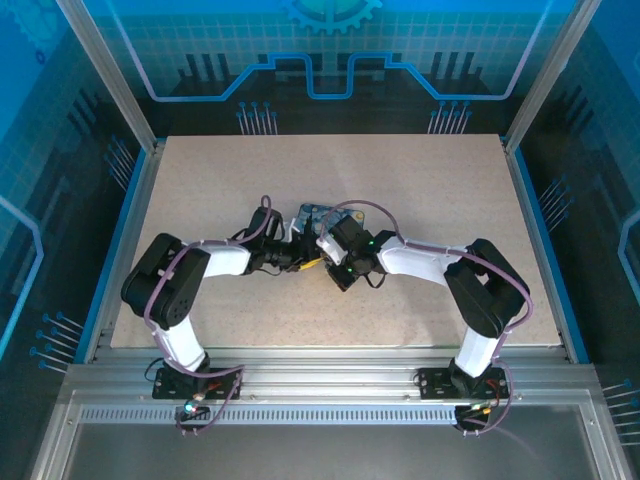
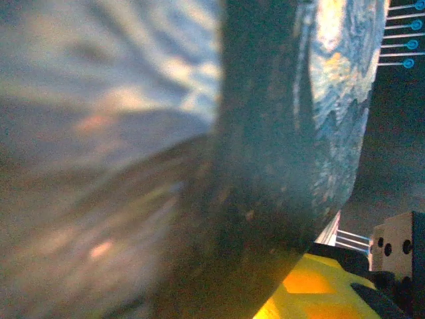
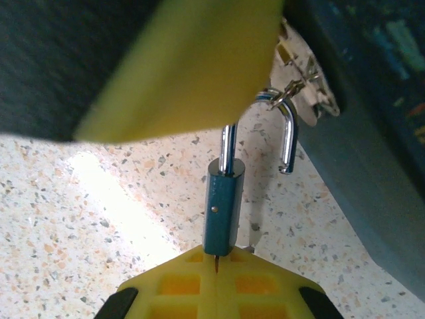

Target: Unlock the padlock with the key

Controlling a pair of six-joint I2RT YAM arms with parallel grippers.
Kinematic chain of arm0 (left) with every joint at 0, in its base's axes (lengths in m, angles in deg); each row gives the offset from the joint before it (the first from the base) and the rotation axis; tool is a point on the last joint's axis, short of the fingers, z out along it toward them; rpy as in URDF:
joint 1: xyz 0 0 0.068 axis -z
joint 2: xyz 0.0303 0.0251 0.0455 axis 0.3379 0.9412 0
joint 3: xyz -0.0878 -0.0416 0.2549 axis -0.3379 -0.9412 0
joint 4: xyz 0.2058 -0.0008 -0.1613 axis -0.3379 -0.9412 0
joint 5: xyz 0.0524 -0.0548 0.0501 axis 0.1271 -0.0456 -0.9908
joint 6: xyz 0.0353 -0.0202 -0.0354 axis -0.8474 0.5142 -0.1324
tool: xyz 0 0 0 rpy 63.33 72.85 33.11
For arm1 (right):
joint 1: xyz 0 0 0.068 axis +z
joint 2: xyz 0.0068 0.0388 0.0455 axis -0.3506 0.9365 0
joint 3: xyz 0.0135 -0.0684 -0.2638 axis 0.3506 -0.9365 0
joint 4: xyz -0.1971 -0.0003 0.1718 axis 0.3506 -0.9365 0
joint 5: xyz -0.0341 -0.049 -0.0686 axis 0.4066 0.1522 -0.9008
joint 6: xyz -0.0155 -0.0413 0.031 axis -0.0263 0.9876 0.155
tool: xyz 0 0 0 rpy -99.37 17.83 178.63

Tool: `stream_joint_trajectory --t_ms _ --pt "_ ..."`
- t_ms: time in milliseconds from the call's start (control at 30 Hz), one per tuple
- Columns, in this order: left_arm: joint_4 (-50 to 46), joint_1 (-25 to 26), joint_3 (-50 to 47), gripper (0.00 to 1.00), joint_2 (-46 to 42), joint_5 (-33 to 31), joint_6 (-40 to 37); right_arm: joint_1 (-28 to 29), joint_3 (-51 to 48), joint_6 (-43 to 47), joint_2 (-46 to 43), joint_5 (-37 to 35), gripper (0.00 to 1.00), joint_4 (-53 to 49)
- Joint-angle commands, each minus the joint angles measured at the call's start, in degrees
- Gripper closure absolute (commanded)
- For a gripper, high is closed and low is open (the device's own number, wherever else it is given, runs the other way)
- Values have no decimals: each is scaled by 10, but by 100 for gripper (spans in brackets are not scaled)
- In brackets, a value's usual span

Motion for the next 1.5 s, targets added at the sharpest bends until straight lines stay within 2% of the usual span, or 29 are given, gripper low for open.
stream_joint_trajectory --t_ms 0,200,333,367,400,433,1033,1467 --pt "-34 -10 -23 59 -22 -18 10 16 20 30 0 -14 100 -31" --pt "-47 -15 -42 52 -56 -24 5 19 24 57 -5 -28 100 -30" --pt "-69 -17 -58 40 -93 -32 -6 19 32 82 -4 -33 100 -47" --pt "-78 -17 -60 33 -101 -34 -9 19 35 89 -2 -34 100 -52" --pt "-88 -17 -61 3 -110 -35 -14 19 38 95 -2 -36 100 -58" --pt "-100 -18 -62 1 -119 -35 -18 19 41 102 -2 -36 100 -61" --pt "-303 -18 -73 1 -285 -69 -88 19 51 178 1 -18 100 -80" --pt "-341 -19 -82 1 -326 -95 -96 19 79 225 39 -19 100 -89"
